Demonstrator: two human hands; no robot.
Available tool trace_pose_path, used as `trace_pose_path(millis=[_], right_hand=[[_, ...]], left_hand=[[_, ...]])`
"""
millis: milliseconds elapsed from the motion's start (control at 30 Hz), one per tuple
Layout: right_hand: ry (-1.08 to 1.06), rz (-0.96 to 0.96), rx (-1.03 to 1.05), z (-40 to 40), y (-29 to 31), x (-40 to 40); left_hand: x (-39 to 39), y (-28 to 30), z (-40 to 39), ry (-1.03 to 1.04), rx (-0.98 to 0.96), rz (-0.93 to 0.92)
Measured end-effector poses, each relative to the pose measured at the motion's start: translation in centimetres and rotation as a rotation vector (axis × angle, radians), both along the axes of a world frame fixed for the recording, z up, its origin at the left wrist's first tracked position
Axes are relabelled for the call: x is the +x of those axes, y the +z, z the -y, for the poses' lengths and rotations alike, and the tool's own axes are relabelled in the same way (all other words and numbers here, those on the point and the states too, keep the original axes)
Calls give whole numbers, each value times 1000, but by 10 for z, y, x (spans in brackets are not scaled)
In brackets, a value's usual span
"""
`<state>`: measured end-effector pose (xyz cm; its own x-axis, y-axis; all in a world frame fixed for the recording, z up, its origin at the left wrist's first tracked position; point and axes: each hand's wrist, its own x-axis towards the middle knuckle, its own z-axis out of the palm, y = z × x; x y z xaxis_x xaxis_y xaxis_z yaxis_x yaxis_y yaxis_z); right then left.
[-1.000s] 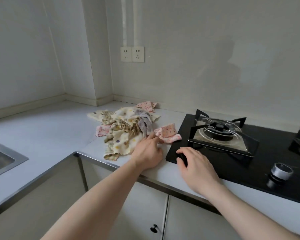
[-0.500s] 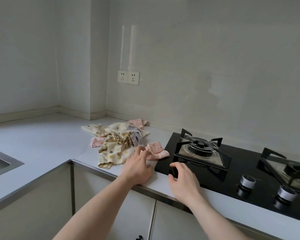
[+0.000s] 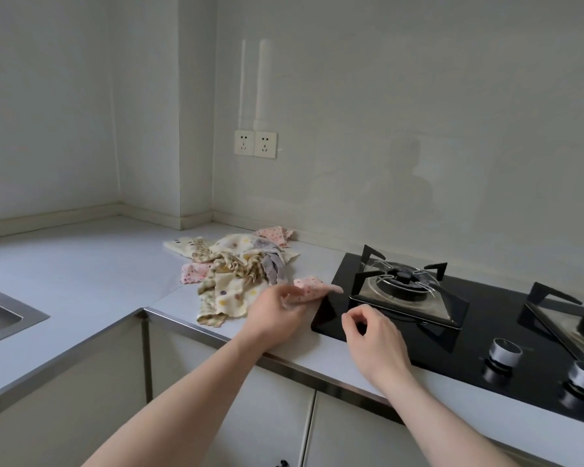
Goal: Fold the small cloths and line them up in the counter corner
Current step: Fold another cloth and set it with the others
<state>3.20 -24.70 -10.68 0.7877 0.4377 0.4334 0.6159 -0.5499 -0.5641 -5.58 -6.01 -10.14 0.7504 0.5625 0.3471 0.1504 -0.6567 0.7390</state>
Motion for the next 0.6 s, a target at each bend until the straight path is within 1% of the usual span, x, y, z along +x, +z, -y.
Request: trace_pose_path(millis=[67,100,167,267,367,467,500,600], right_hand=[[11,32,-31,-1,-1,1],[15,43,-43,-1,-1,1],[31,53,-67,-1,0,2],[63,44,-89,-2,0,0],[102,47,-21,-2,-3,3],[135,25,50,-1,-5,6],[138,18,65,-1,-6,7],[146,21,93,1,-7,8]], left_hand=[[-1,0,-5,29,-188,176],[-2,0,-6,40,-239,235],[-4,-1,-6,9,-290,285],[-7,1,-3,-147,-346,249],[-8,4,-7,-247,-377,183],[-7,4,-9,-209,-458,219],[-8,4,-7,-183,-456,223],[-8,5,-1,-124,-315,137]])
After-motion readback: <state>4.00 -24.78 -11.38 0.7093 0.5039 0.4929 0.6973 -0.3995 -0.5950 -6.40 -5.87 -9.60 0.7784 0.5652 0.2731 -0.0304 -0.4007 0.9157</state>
